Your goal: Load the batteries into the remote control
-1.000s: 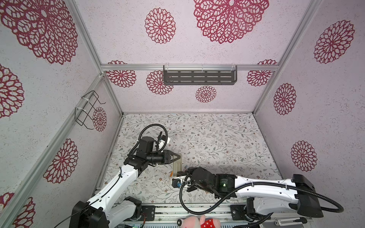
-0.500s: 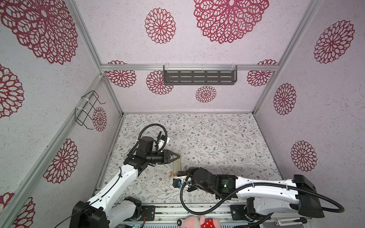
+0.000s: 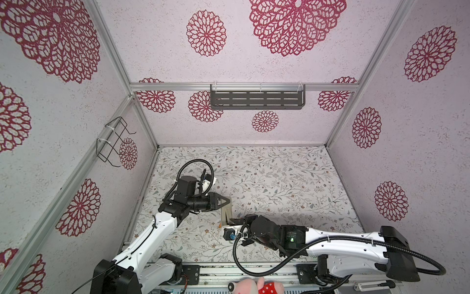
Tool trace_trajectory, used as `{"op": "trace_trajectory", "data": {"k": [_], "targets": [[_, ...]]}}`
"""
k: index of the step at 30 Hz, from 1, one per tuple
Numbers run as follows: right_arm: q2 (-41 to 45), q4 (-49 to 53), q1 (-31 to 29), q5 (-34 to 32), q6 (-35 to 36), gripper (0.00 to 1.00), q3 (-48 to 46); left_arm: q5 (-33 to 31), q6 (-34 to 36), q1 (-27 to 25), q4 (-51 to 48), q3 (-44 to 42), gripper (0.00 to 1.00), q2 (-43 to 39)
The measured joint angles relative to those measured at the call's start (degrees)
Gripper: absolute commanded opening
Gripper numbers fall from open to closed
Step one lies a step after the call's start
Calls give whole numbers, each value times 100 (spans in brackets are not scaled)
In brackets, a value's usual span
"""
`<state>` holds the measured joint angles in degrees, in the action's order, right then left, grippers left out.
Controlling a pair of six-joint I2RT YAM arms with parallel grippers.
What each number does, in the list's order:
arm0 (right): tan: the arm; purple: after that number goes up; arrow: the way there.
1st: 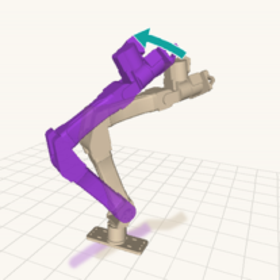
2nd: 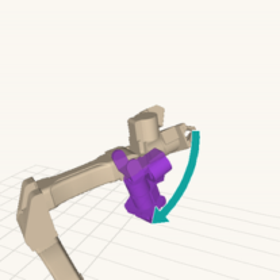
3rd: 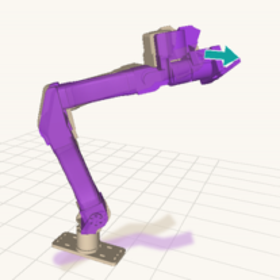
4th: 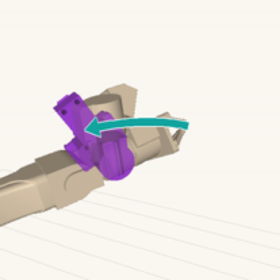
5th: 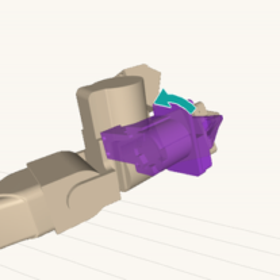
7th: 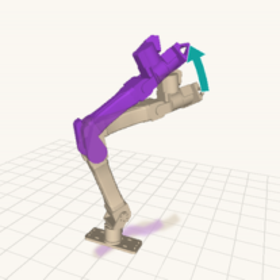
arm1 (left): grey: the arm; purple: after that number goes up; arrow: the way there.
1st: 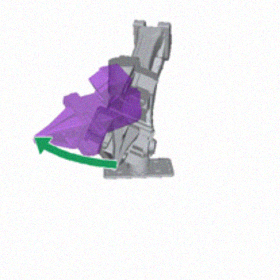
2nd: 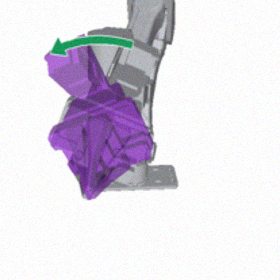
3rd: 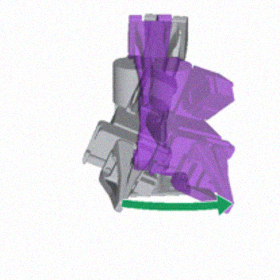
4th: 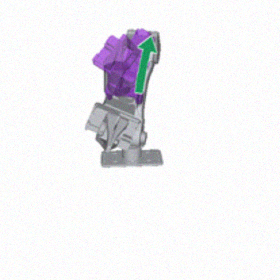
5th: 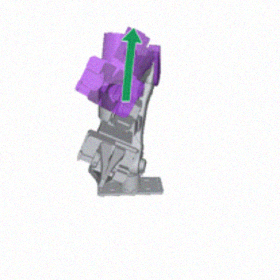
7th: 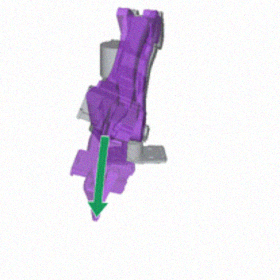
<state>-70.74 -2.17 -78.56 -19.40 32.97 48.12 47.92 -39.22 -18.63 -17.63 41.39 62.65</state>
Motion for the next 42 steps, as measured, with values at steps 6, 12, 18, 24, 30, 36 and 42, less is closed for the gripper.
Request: {"op": "trace_trajectory", "data": {"k": [6, 12, 18, 24, 30, 36, 42], "targets": [[0, -52, 4, -42, 0, 30, 0, 39, -81, 37, -7, -2, 0, 0], [0, -90, 31, -61, -4, 34, 0, 98, -289, 59, 118, -13, 0, 0], [0, -105, 55, -107, -2, 40, 0, 133, -398, 92, 236, -13, 0, 4], [0, -122, 74, -142, -9, 46, 0, 168, -452, 120, 302, -33, 0, 39], [0, -149, 79, -142, -9, 53, 0, 177, -476, 144, 341, -42, 0, 39], [0, -151, 79, -142, -9, 55, 0, 186, -492, 157, 345, -42, 0, 39], [0, -186, 79, -144, -7, 55, 0, 216, -501, 157, 345, -42, 0, 59]]}}
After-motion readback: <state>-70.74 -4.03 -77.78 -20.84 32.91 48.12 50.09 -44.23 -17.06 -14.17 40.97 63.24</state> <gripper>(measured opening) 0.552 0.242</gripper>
